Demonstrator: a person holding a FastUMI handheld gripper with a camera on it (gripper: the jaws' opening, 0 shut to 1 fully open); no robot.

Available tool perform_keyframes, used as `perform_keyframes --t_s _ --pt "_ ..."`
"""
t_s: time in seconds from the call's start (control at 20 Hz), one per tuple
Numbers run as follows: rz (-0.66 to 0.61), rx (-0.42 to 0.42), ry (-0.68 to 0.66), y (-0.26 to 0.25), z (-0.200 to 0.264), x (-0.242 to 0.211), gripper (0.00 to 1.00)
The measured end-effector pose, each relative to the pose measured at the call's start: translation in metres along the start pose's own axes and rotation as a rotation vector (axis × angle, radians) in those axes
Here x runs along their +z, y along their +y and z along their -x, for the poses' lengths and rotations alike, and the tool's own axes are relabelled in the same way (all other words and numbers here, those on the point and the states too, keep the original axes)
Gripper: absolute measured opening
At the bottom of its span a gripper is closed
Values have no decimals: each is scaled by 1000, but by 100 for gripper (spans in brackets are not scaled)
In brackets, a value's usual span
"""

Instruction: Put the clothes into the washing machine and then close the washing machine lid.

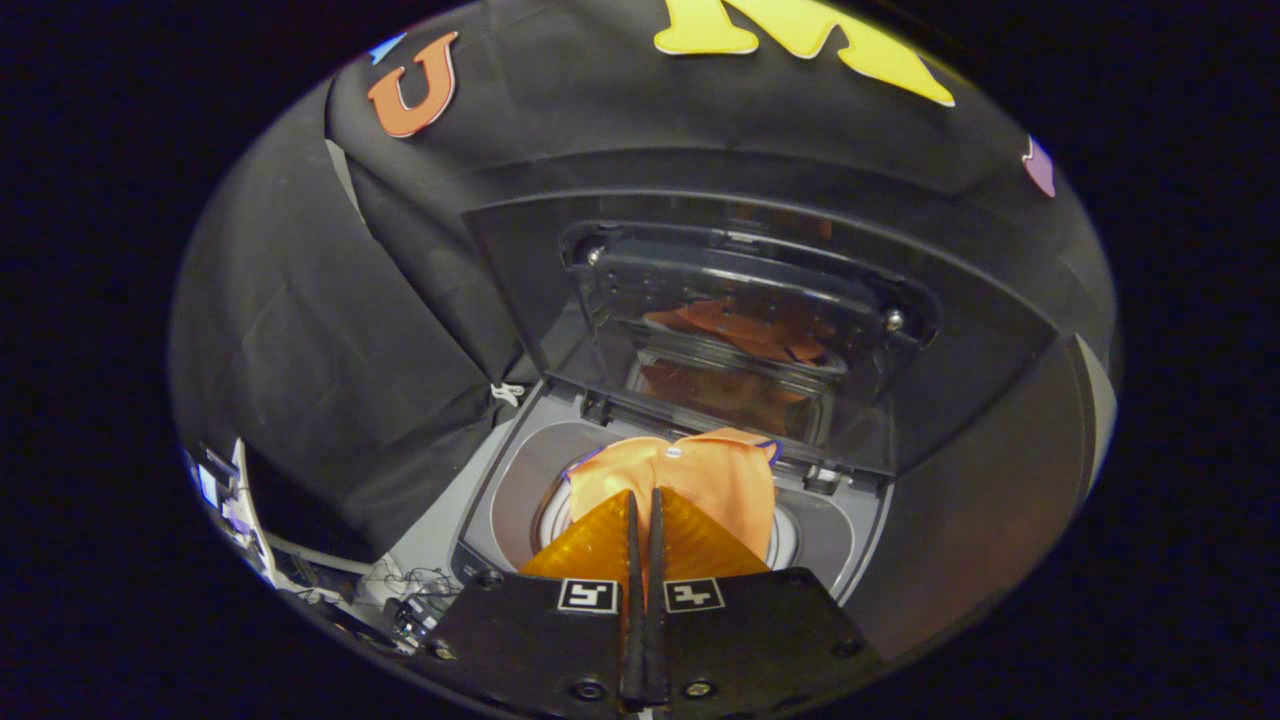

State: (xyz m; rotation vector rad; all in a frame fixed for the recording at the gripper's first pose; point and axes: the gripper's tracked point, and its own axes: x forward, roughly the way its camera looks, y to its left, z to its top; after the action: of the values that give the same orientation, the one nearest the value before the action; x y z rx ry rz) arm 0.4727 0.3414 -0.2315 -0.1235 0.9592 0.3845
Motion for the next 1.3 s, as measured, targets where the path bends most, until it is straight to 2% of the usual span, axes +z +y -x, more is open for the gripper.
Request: perform_keyframes --t_s 0.45,0.95,1.05,1.1,1.15,1.3 --pt "-75 -41 31 -6 -42 -27 4" --pt "-118 -70 38 -11 -58 -38 4" --pt "-138 -55 51 -11 -61 -43 4" --pt "-147 -19 61 -4 -63 -45 4" --pt "-150 -21 69 -6 -64 -49 9" --pt "-138 -51 49 -12 -58 -46 100"
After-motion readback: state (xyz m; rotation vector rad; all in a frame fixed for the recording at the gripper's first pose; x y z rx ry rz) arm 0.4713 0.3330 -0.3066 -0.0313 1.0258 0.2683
